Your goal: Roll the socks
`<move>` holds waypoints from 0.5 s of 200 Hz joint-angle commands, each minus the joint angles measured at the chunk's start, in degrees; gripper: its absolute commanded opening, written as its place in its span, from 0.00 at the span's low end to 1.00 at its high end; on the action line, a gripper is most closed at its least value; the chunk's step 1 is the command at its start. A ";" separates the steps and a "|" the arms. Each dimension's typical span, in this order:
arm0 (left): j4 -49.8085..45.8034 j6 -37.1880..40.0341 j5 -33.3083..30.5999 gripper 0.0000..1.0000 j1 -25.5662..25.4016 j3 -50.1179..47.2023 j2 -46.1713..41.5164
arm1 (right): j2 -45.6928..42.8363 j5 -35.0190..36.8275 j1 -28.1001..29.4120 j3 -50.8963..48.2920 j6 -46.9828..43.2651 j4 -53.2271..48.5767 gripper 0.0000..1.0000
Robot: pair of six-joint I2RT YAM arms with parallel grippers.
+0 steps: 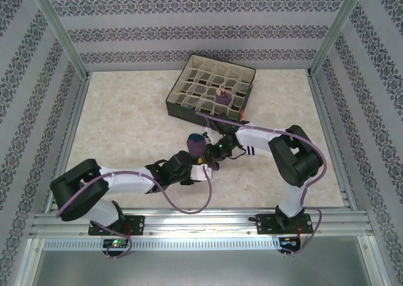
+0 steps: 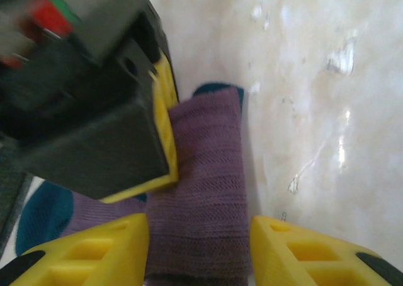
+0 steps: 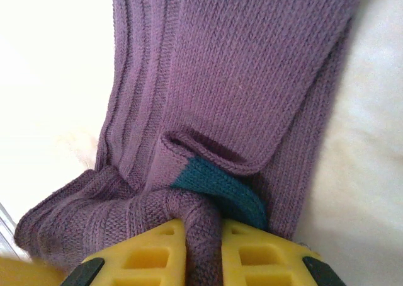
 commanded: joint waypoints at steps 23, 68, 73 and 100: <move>1.30 2.88 -1.51 0.44 -1.16 0.83 3.43 | 6.50 8.55 0.81 -3.31 -0.92 -6.91 0.15; -3.80 2.35 -2.59 0.12 -2.09 4.64 6.90 | 5.78 7.11 0.59 -3.04 -0.79 -7.09 0.24; -4.50 1.62 -2.81 0.05 -2.06 5.25 7.08 | 5.29 6.86 0.48 -3.13 -0.69 -6.94 0.27; -7.92 -3.56 -1.33 0.00 -1.60 7.10 6.60 | 1.53 6.87 -1.29 -5.81 1.18 -4.06 0.44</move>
